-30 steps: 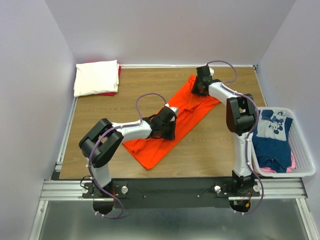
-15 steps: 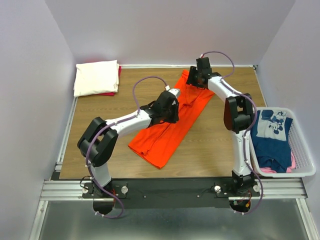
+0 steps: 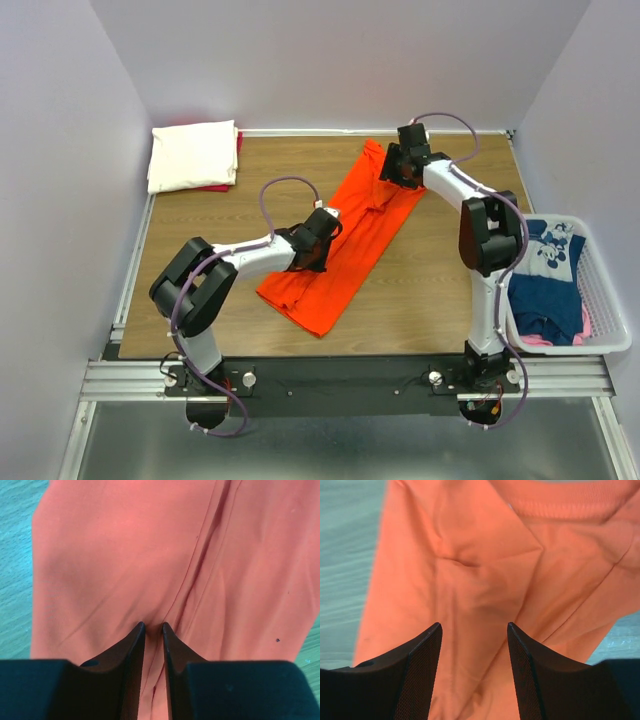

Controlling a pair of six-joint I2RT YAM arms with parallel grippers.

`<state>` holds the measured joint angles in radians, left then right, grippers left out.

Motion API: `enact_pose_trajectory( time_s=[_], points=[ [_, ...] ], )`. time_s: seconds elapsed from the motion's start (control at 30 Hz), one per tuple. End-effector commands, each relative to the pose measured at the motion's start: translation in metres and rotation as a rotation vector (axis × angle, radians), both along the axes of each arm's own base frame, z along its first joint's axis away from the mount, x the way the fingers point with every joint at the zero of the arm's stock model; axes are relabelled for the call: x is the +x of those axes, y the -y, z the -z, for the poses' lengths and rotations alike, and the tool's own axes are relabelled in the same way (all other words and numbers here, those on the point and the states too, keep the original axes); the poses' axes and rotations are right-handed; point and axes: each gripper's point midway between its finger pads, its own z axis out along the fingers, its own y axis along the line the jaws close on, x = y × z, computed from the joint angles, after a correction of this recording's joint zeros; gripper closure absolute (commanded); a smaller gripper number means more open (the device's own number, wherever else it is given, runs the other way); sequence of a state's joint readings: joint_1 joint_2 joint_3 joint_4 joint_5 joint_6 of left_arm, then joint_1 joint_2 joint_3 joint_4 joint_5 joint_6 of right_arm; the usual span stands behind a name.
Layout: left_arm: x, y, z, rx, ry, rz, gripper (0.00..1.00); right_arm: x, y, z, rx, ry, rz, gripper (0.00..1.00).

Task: Fold and stack the t-shirts
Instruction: Fold the tshirt

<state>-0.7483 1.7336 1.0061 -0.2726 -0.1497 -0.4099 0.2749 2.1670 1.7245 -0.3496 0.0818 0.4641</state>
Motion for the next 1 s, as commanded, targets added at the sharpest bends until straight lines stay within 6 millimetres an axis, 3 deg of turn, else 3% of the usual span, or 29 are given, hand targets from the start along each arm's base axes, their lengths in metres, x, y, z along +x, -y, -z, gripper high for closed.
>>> enact_pose_trajectory(
  time_s=[0.0, 0.27, 0.43, 0.47, 0.6, 0.67, 0.7, 0.77, 0.87, 0.97],
  points=[
    [-0.005, -0.004, 0.002, 0.019, 0.008, 0.003, 0.73, -0.009, 0.011, 0.037, -0.054, -0.079, 0.034, 0.38],
    [-0.036, 0.013, 0.022, -0.015, -0.060, 0.045, 0.74, 0.000, 0.016, 0.069, -0.111, -0.113, 0.018, 0.38],
    [-0.058, 0.039, 0.026, -0.070, -0.093, 0.094, 0.74, 0.012, 0.012, 0.098, -0.149, -0.131, -0.042, 0.38],
    [-0.061, 0.045, 0.026, -0.089, -0.100, 0.094, 0.75, 0.022, 0.009, 0.091, -0.147, -0.105, -0.045, 0.38],
    [-0.067, 0.077, 0.023, -0.152, -0.117, 0.137, 0.74, 0.039, 0.003, 0.098, -0.151, -0.083, -0.080, 0.38],
    [-0.063, 0.089, 0.020, -0.174, -0.114, 0.150, 0.74, 0.054, -0.005, 0.093, -0.135, -0.048, -0.106, 0.38],
    [-0.057, 0.097, 0.015, -0.190, -0.096, 0.155, 0.74, 0.065, -0.011, 0.082, -0.122, -0.011, -0.123, 0.37],
    [-0.051, 0.104, 0.007, -0.200, -0.080, 0.165, 0.73, 0.070, -0.014, 0.085, -0.117, -0.007, -0.132, 0.37],
    [-0.042, 0.114, -0.012, -0.222, -0.046, 0.182, 0.68, 0.074, -0.014, 0.071, -0.119, 0.015, -0.129, 0.34],
    [-0.031, 0.113, -0.028, -0.242, -0.018, 0.173, 0.65, 0.076, -0.012, 0.042, -0.119, 0.055, -0.124, 0.30]
  ],
)
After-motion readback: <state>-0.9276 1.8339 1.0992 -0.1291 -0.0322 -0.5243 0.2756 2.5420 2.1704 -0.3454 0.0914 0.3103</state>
